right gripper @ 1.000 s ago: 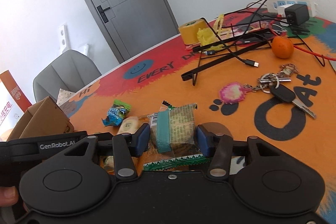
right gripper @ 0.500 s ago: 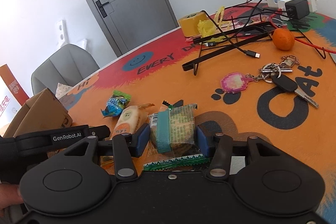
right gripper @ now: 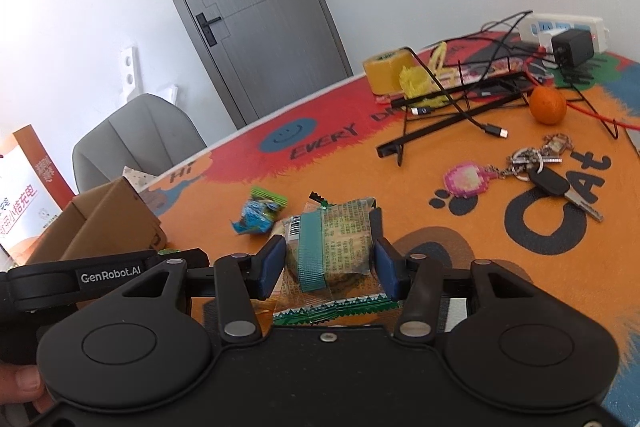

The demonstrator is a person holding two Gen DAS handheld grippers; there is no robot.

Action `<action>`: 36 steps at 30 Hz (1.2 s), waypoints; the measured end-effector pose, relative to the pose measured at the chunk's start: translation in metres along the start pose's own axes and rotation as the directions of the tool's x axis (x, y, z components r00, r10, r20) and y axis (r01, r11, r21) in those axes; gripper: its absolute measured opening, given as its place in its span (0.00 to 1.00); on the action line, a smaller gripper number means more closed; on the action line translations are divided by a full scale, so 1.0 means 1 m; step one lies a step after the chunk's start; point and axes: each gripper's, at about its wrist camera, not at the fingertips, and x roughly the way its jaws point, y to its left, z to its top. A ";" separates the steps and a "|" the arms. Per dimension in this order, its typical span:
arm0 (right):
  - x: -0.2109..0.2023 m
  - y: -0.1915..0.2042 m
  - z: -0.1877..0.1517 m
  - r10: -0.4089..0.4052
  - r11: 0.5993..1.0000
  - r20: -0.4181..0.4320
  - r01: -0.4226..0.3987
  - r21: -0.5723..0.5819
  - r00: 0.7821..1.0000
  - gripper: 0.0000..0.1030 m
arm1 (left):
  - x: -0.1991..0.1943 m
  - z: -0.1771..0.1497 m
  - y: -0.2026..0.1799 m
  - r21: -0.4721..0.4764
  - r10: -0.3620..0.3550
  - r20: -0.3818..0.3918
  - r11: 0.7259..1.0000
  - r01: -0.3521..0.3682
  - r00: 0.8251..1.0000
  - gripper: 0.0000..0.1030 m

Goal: Organize snacks
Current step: 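Grasp the green packet with left while right lifts the striped bag, then carry both packets over the box and open both grippers inside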

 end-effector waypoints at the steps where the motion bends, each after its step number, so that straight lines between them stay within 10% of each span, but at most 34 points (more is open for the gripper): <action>1: -0.002 0.002 0.001 0.002 1.000 0.004 -0.002 -0.003 1.000 0.48 | -0.004 0.000 0.000 0.002 -0.003 0.006 1.000 0.003 1.000 0.38; 36: -0.046 0.110 0.003 0.119 0.983 0.056 -0.109 -0.149 0.991 0.48 | -0.122 0.007 0.069 -0.066 0.003 0.171 0.998 0.008 0.985 0.38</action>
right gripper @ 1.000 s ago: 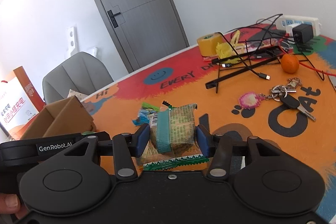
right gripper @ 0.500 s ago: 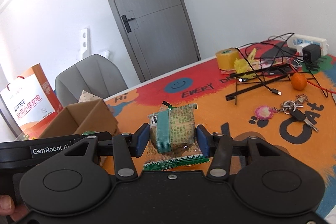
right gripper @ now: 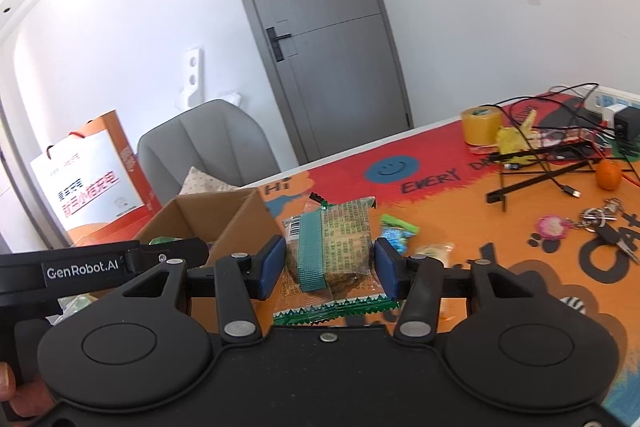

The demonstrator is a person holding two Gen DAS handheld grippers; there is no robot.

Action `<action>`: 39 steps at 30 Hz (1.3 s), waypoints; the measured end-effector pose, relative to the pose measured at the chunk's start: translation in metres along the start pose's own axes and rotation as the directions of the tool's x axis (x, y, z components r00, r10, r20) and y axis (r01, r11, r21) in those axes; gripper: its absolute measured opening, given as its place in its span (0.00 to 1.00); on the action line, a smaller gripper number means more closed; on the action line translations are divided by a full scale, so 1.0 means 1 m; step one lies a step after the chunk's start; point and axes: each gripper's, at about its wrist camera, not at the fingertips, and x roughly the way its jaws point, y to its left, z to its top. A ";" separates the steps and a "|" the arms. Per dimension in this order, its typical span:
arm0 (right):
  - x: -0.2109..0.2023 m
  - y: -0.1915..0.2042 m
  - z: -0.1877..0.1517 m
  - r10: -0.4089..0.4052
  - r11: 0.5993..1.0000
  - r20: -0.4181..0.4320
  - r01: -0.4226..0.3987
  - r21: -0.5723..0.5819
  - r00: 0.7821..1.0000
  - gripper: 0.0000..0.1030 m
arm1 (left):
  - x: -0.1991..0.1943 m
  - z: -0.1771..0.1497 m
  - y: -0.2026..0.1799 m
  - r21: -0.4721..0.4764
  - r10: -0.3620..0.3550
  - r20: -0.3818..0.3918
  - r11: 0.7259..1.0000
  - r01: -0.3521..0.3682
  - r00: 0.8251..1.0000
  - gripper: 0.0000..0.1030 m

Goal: Organize snacks
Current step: 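Carry both packets over the box and open both grippers inside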

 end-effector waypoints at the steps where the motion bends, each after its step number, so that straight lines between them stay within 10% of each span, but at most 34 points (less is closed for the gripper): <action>1: 0.001 0.003 0.000 0.005 1.000 -0.001 -0.005 -0.004 1.000 0.48 | -0.001 0.001 0.004 -0.006 0.005 0.003 1.000 -0.005 1.000 0.38; 20: 0.024 0.061 0.005 0.059 0.996 -0.019 -0.060 -0.071 0.998 0.48 | 0.000 0.005 0.068 -0.107 0.069 0.001 0.992 -0.069 0.998 0.40; 39: 0.056 0.104 0.008 0.125 0.990 -0.062 -0.129 -0.064 0.990 0.48 | -0.024 0.011 0.113 -0.157 0.136 0.014 0.979 -0.132 0.991 0.63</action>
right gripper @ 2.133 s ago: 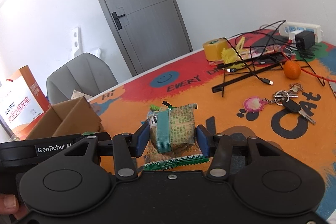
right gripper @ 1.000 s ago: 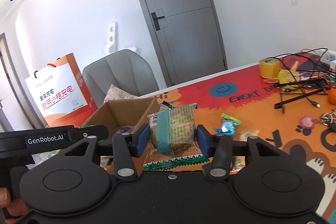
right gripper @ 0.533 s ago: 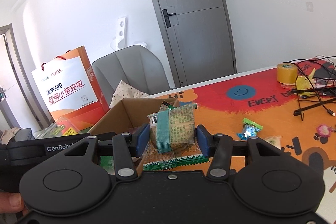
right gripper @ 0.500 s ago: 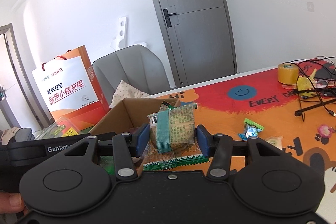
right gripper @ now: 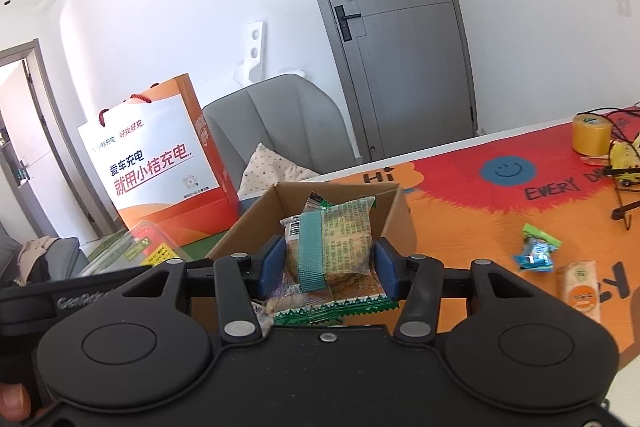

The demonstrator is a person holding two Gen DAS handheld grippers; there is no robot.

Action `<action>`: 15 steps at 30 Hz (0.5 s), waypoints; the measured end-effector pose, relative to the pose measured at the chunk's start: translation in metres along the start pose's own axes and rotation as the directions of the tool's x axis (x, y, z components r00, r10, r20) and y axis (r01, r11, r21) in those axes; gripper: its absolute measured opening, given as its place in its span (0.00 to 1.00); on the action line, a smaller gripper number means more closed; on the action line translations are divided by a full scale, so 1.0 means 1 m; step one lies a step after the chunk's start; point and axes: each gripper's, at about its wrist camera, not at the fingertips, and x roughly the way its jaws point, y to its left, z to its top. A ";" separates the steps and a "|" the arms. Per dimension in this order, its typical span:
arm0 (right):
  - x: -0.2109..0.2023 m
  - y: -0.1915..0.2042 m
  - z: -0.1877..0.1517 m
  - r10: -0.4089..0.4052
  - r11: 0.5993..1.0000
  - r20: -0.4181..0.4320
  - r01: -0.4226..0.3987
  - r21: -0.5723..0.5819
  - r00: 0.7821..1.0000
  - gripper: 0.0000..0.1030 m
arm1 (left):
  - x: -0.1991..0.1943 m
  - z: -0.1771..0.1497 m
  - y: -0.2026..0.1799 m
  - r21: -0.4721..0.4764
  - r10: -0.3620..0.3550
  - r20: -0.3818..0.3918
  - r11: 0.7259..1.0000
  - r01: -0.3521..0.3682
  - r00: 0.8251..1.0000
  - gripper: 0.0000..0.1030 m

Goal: Organize snacks
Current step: 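Carry both packets over the box and open both grippers inside, then move both tools back from the box toward the remaining snacks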

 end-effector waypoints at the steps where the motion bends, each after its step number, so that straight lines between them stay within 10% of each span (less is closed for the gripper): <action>1: 0.002 0.000 0.001 0.002 1.000 -0.002 -0.002 0.006 1.000 0.48 | 0.000 0.001 0.001 -0.001 0.003 -0.002 1.000 -0.003 1.000 0.63; 9: 0.026 -0.006 0.013 0.046 0.997 -0.004 -0.046 0.069 0.999 0.49 | 0.000 0.004 0.006 0.002 0.037 -0.005 0.999 -0.037 0.999 0.68; 12: 0.027 -0.010 0.012 0.018 0.995 0.004 -0.019 0.095 1.000 0.79 | 0.002 0.005 0.008 -0.004 0.050 -0.008 0.999 -0.050 0.999 0.73; 15: 0.020 -0.015 0.009 0.009 0.996 0.007 -0.010 0.088 1.000 0.80 | 0.005 0.004 0.007 -0.006 0.063 -0.013 0.998 -0.063 0.998 0.77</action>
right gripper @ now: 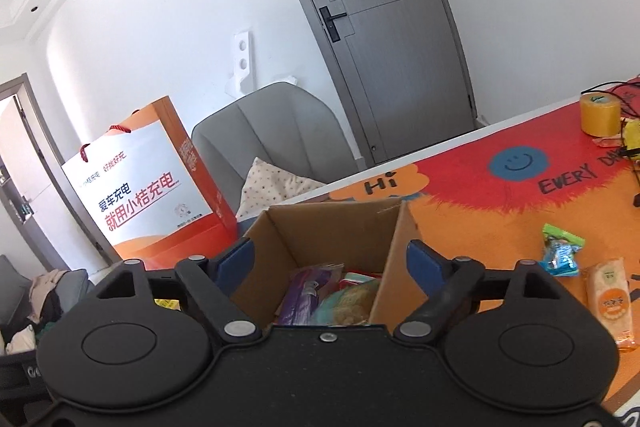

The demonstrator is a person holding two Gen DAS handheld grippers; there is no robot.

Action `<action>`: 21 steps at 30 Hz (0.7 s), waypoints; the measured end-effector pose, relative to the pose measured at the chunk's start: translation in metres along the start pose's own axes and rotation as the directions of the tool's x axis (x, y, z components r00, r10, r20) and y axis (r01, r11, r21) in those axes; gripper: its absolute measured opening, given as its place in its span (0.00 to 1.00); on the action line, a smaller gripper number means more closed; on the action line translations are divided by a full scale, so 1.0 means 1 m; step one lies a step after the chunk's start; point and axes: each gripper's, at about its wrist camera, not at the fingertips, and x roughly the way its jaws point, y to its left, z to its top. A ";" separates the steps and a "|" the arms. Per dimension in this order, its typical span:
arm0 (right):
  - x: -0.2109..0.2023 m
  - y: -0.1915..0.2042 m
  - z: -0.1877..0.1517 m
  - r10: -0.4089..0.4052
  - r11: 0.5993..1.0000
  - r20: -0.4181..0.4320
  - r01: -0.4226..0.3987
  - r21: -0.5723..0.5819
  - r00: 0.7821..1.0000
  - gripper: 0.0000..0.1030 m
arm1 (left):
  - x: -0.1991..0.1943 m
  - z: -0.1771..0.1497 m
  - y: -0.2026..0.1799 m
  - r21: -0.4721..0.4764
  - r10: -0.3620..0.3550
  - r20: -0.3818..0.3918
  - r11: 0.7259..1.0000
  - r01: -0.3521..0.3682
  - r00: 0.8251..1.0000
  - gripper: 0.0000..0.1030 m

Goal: Organize snacks
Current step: 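Move both tools back from the box toward the remaining snacks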

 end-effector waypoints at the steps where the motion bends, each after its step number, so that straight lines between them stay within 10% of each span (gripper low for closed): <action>1: -0.003 -0.003 -0.001 -0.003 1.000 -0.001 0.003 0.002 1.000 0.80 | 0.002 -0.001 -0.001 -0.001 0.001 -0.006 1.000 -0.001 1.000 0.77; 21: -0.050 -0.057 -0.015 -0.098 0.994 -0.015 0.099 0.048 0.995 0.85 | 0.011 -0.018 -0.051 0.057 -0.051 -0.036 0.997 0.053 0.998 0.87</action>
